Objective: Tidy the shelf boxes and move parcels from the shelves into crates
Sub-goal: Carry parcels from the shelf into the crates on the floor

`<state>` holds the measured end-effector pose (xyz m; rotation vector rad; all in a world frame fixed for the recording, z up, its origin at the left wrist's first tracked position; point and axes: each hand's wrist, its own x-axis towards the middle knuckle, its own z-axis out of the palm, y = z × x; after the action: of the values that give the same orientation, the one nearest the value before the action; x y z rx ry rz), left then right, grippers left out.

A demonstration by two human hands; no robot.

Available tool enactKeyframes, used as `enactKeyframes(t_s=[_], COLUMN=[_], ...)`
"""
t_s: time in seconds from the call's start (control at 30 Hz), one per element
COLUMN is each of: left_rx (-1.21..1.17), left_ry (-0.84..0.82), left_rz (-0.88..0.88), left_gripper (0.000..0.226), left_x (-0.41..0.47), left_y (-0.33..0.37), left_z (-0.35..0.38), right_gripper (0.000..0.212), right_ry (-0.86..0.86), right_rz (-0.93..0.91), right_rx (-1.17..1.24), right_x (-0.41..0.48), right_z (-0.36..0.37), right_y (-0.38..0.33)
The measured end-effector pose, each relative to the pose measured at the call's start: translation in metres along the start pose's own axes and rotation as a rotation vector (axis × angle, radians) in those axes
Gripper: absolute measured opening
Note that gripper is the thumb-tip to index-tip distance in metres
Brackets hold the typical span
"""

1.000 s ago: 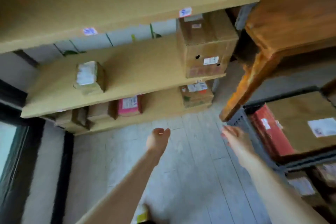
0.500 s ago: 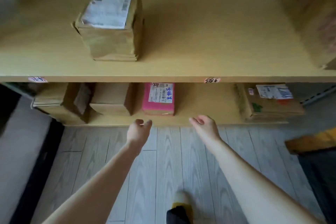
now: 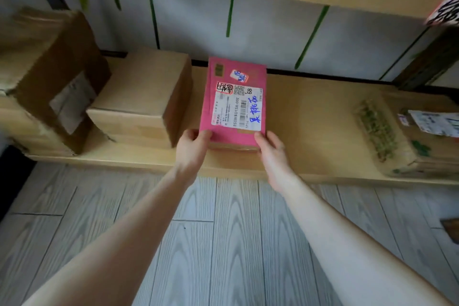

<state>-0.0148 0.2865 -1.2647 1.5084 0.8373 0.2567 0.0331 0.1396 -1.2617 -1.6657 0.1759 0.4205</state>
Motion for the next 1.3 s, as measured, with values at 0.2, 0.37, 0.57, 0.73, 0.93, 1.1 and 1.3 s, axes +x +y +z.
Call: enactKeyframes(t_s=[0.2,0.37,0.57,0.73,0.93,1.1,1.3], left_rx=[-0.002,0.074,0.212,0.5,0.658,0.769,0.958], left_ry=[-0.134,-0.11,-0.394,-0.686,-1.121,-1.344,-1.408], left_rz=[0.157,0.201,0.019,-0.001,0.058,0.111,0.096], left_gripper=[0.042,0.011,0.008,0.009,0.014,0.013,0.022], left_x=[-0.017,-0.048,-0.212,-0.39,-0.578,-0.718,-0.878], left_y=[0.001,0.026,0.097,0.17,0.218,0.204,0.132], left_z=[-0.003,0.016,0.087,0.135,0.193,0.263,0.359], right_gripper=[0.02,0.008,0.021,0.028,0.019,0.019,0.024], right_ry=[0.0,0.06,0.344,0.591,0.886,1.099,1.215], right_rz=[-0.084,-0.095,0.145,0.308,0.339,0.346,0.481], right_rx=[-0.028,-0.022,-0.045,0.1,0.295,0.492,0.659], right_x=[-0.015,-0.043,-0.184,-0.35,-0.526,-0.632,-0.72], right_z=[-0.018,-0.04,-0.186,-0.317,-0.441,-0.538,-0.671], right_y=[0.009,-0.02,-0.069,-0.12,-0.143,-0.119,-0.037])
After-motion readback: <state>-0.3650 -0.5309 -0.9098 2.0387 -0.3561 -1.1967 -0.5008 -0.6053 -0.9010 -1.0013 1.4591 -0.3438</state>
